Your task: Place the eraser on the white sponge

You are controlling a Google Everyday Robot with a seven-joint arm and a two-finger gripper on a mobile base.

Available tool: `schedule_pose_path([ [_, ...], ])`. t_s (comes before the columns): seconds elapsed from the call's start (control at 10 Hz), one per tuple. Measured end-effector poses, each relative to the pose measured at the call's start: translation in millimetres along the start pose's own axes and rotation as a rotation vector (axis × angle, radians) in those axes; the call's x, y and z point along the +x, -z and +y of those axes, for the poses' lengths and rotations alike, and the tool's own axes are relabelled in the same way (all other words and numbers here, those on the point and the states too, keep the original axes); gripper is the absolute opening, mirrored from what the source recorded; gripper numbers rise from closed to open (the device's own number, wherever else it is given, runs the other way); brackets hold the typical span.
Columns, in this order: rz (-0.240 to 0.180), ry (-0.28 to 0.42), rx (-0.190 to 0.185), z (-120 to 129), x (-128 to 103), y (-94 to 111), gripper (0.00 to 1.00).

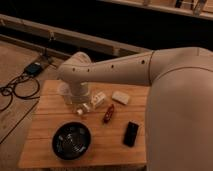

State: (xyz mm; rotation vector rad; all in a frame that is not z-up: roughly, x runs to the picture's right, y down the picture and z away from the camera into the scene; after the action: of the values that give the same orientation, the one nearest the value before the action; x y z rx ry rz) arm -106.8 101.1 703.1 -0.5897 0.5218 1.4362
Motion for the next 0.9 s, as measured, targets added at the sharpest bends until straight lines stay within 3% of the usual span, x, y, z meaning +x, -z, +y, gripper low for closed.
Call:
schedule_pose_path([
  [0.6,-0.004,-0.006,-0.001,-5.3,-0.1,0.7,0.65],
  [0.8,-0.024,-0.030,0.009,-54.8,-1.8,-4.0,0.65],
  [0.9,-0.030,-0.038,0.007,-67.2,-1.9,-6.4,0.65],
])
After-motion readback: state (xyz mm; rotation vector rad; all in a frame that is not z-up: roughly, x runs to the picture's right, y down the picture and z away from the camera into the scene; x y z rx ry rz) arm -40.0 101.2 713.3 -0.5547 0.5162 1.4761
